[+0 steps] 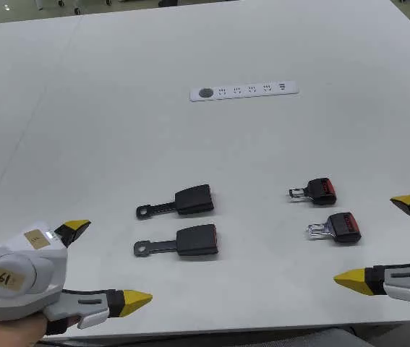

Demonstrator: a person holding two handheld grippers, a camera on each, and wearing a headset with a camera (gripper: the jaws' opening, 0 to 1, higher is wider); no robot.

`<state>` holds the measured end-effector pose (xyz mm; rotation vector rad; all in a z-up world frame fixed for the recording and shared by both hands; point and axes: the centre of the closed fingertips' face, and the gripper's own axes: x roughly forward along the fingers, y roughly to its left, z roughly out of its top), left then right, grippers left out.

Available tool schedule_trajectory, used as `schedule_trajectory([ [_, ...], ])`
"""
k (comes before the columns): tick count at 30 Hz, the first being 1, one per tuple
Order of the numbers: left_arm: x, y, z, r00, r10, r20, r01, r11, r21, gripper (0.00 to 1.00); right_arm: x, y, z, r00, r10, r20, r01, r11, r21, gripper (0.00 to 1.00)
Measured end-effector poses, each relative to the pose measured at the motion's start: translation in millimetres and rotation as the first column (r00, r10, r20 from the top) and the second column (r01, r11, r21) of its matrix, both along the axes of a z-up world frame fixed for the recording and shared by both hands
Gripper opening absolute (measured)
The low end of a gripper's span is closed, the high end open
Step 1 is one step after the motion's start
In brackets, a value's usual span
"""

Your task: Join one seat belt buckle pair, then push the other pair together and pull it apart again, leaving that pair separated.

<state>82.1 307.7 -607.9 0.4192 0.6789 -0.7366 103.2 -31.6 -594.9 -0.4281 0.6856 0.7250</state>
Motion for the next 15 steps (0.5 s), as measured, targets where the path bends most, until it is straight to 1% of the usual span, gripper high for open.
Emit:
schedule_trajectory([
  [1, 0.1, -0.2, -0.4, 1.0, 0.0, 0.0, 0.0, 1.0, 0.002, 1.0, -0.6, -0.6, -2.0, 1.0, 0.004, -0.005, -0.004, 1.0, -0.003, 1.0],
  [2, 0.0, -0.5, -0.4, 1.0, -0.002, 0.0, 0.002, 1.0, 0.004, 1.0, -2.3, 0.7, -3.1, 1.0, 0.015, -0.011, -0.015, 1.0, -0.006, 0.98],
  [3, -0.2, -1.5, -0.1, 1.0, -0.004, 0.0, 0.004, 1.0, 0.003, 1.0, -6.1, 4.0, -4.9, 0.999, 0.03, -0.029, -0.03, 1.0, -0.005, 0.95],
  [4, -0.5, -2.4, 0.5, 1.0, -0.005, 0.001, 0.005, 1.0, 0.0, 1.0, -6.8, 5.0, -5.8, 0.999, 0.03, -0.032, -0.03, 1.0, -0.008, 0.93],
  [7, -1.4, -3.6, 0.2, 1.0, -0.008, 0.001, 0.008, 1.0, -0.003, 1.0, -9.2, 8.8, -2.2, 0.999, 0.035, -0.017, -0.035, 0.999, -0.017, 0.96],
  [8, -2.0, -3.8, -0.1, 1.0, -0.008, 0.0, 0.008, 1.0, -0.004, 1.0, -9.4, 10.4, 0.7, 0.999, 0.037, -0.006, -0.038, 0.999, -0.015, 0.95],
  [9, -2.9, -4.9, -0.1, 1.0, -0.008, 0.0, 0.008, 1.0, -0.009, 1.0, -9.4, 12.5, 6.1, 0.999, 0.038, 0.015, -0.038, 0.999, -0.01, 0.95],
  [11, -6.2, -6.1, -0.7, 1.0, -0.012, -0.001, 0.012, 1.0, -0.009, 1.0, -11.4, 14.3, 8.6, 0.998, 0.052, 0.026, -0.052, 0.999, -0.012, 0.91],
  [12, -6.9, -4.5, -0.6, 1.0, -0.013, 0.002, 0.013, 1.0, -0.008, 1.0, -11.0, 14.0, 8.2, 0.998, 0.056, 0.032, -0.055, 0.998, -0.014, 0.91],
  [14, -5.7, -2.1, 3.1, 1.0, -0.009, 0.016, 0.009, 1.0, -0.021, 1.0, -11.3, 11.7, 4.8, 0.998, 0.055, 0.02, -0.055, 0.998, -0.016, 0.9],
  [15, -4.6, -2.1, 4.8, 1.0, -0.006, 0.022, 0.007, 1.0, -0.028, 1.0, -11.7, 11.2, 5.9, 0.998, 0.053, 0.02, -0.053, 0.999, -0.014, 0.9],
])
